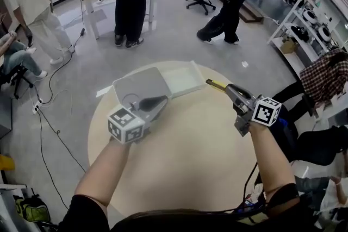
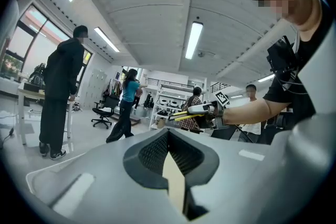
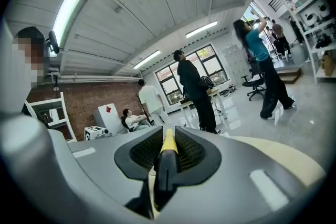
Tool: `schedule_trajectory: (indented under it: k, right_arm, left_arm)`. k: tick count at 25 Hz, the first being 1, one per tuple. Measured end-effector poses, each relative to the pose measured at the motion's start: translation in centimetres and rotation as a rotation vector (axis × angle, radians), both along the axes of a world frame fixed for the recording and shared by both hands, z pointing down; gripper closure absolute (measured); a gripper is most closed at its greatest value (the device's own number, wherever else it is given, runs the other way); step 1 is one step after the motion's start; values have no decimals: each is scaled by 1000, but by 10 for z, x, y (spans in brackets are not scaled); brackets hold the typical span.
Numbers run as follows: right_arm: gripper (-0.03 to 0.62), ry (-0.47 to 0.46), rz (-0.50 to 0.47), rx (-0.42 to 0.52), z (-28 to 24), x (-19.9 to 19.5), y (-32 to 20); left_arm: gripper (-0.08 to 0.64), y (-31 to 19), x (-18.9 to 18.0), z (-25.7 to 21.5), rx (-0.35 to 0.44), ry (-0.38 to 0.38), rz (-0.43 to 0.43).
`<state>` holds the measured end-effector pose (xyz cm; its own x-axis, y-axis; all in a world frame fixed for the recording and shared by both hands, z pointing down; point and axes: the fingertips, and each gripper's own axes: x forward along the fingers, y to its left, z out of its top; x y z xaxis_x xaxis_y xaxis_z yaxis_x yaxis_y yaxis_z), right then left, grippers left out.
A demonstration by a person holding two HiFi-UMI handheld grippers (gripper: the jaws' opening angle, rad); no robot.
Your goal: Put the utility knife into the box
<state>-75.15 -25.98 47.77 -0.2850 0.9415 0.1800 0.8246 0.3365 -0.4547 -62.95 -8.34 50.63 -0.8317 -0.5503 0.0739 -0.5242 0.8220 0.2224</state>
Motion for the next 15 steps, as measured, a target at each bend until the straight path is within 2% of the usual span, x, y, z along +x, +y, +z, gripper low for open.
schedule_trajectory:
  k: [8, 12, 15]
  right_arm:
    - [505, 104, -109, 132, 113, -95, 97]
    - [503, 185, -167, 171, 164, -123, 134]
    - [503, 206, -205, 207, 192, -140, 154]
  left_arm:
    - [561, 40, -79, 46, -16, 13, -12]
    - [561, 52, -106, 60, 11, -10, -32]
    - [561, 60, -119, 69, 18, -16, -44]
